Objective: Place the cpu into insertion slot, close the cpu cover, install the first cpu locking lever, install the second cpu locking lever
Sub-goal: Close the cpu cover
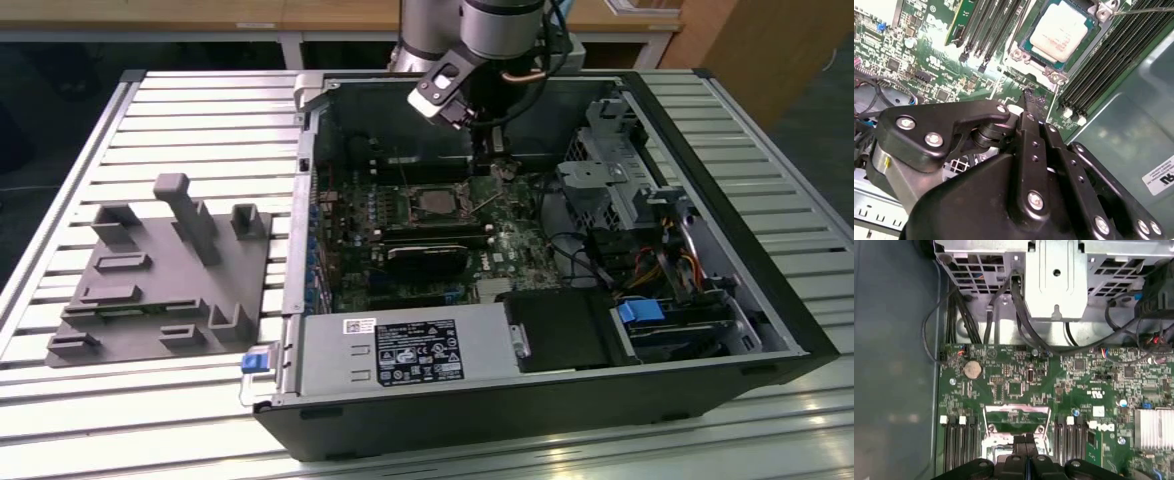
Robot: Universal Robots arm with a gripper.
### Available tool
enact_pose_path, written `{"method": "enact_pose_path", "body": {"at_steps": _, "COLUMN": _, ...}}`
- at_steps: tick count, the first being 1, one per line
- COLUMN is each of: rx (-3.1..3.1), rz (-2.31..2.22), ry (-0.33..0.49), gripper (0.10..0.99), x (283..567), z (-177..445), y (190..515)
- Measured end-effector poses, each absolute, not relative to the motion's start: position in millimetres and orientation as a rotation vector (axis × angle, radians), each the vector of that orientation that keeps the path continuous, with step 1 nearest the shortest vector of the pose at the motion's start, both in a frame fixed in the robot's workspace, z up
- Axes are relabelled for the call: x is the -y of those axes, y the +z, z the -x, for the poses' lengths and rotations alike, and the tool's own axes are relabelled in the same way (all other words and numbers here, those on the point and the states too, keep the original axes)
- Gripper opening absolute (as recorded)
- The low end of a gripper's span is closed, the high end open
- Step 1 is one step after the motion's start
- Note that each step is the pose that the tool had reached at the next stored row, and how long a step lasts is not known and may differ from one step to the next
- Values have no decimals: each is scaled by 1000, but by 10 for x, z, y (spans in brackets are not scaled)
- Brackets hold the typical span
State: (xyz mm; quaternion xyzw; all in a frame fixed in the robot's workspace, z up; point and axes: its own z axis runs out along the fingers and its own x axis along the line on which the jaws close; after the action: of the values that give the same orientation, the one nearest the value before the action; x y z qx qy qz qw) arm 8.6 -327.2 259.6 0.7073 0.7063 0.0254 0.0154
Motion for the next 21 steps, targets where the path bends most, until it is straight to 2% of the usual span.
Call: {"method": "enact_pose_path", "body": {"at_steps": 21, "rx": -2198, "rz": -2200, "ry": 79, "gripper": 106, "x": 3220, "z": -267, "y": 2524}}
